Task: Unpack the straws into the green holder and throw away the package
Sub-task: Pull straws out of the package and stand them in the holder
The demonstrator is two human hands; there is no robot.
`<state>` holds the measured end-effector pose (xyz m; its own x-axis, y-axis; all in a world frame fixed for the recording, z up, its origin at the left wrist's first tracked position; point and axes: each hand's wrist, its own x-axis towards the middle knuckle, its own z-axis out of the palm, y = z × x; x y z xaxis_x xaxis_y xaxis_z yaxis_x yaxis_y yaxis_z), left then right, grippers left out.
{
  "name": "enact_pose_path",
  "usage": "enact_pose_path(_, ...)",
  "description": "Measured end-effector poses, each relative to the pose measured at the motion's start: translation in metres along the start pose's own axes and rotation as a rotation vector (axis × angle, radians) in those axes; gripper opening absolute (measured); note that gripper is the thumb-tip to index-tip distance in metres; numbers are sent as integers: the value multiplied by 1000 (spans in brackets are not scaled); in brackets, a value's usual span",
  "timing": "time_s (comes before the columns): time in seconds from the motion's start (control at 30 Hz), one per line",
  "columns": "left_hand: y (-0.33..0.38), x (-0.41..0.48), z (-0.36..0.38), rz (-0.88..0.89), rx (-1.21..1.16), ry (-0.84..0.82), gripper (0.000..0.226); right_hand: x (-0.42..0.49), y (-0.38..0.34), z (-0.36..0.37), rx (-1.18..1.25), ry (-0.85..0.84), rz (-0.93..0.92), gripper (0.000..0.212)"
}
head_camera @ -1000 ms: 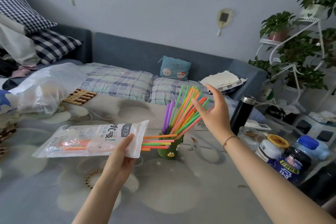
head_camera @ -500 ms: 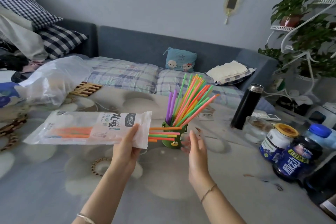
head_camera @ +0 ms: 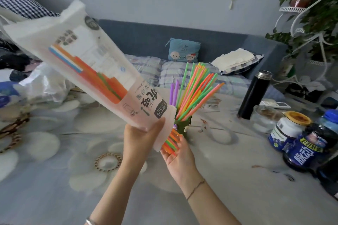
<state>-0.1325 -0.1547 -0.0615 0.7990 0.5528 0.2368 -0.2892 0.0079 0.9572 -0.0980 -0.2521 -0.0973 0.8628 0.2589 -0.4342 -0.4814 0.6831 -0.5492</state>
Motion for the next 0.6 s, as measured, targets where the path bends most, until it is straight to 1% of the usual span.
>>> enact_pose_path(0.1,4,0,-1,31,30,-23,32,-3,3,-1,-49,9,5,31)
enact_pose_path(0.17,4,2,-4,37,37,-24,32,-3,2,-2,-42,-3,-29,35)
enact_pose_path(0.27,1,5,-8,30,17,-7,30,-4,-4,-2,-56,-26,-111,33)
enact_pose_path(0.33,-1,6,-10,-13,-34,13,26,-3,-8,-2,-167,-36,-211,31)
enact_pose_path(0.43,-4,6,-13,-121,-139,39,23,-1,-12,-2,-421,-18,-392,23)
enact_pose_path(0.53,-9,9,-18,-241,-219,26,29,-3,-18,-3,-543,-3,-556,15)
enact_pose_path(0.6,-11,10,-19,-311,-255,6,30,-6,-23,-2,-605,-29,-649,12)
